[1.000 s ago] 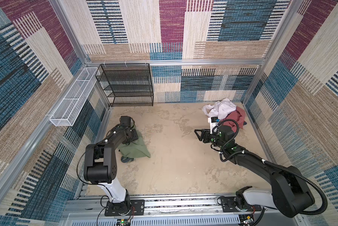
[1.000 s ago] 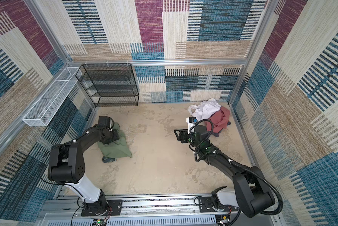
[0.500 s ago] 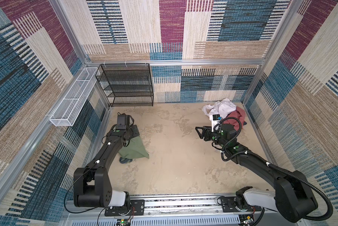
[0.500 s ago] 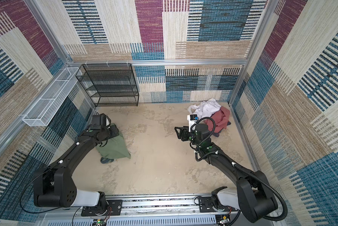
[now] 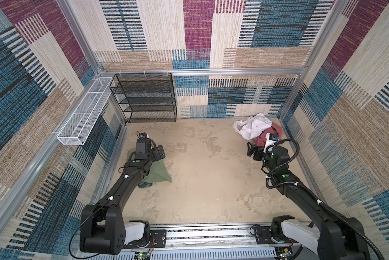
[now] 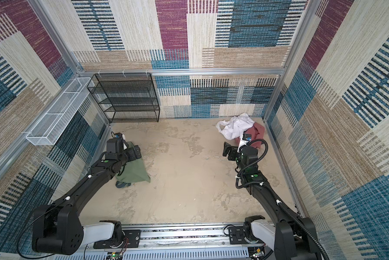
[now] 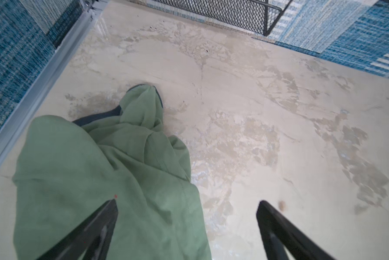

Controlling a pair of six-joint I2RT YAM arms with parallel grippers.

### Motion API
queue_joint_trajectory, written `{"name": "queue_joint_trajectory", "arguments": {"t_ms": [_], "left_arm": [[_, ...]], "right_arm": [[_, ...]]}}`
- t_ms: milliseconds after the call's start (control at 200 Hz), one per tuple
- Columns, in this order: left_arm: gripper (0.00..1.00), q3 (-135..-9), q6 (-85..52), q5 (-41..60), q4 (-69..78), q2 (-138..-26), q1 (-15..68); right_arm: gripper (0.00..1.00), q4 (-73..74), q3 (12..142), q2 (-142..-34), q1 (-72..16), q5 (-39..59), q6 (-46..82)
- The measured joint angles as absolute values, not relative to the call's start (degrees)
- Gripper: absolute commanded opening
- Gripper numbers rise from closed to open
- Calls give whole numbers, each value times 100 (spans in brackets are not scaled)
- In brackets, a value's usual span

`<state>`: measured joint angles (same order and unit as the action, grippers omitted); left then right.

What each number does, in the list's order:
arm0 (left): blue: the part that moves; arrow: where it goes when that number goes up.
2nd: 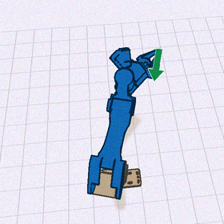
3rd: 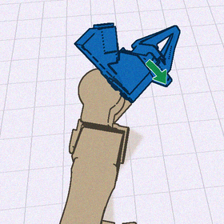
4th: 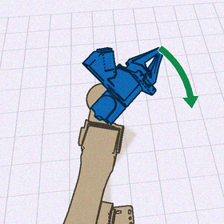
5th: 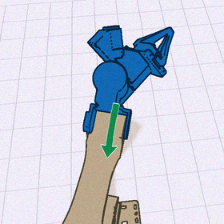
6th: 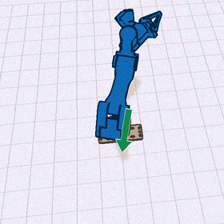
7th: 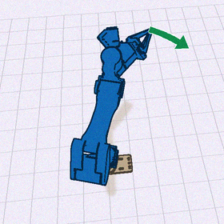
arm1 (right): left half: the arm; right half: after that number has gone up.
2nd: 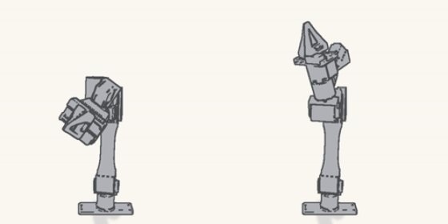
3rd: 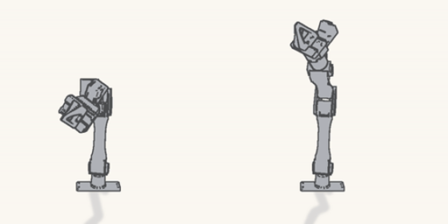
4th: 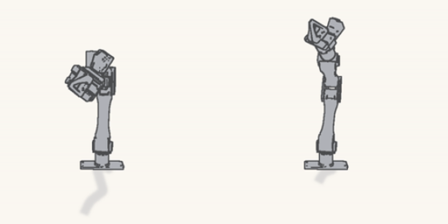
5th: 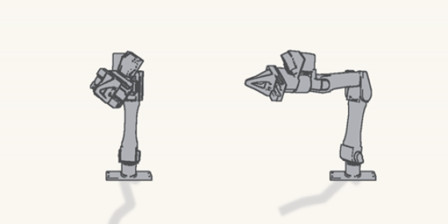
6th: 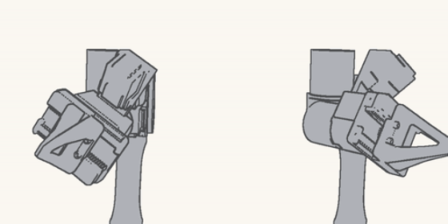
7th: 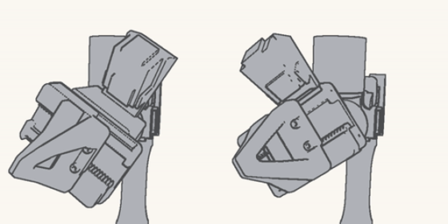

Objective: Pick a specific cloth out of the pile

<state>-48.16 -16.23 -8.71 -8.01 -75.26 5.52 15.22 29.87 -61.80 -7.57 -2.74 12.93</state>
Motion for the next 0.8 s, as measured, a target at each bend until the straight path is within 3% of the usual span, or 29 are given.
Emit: {"name": "queue_joint_trajectory", "arguments": {"t_ms": [401,801], "left_arm": [[100,-3769,-342,-1699,1339,-8152,537],[99,-2646,64,-1214,3347,-8189,298]], "right_arm": [[100,3564,1785,-7024,-473,-2012,781],[100,6023,1179,-7909,-403,-2362,287]]}}
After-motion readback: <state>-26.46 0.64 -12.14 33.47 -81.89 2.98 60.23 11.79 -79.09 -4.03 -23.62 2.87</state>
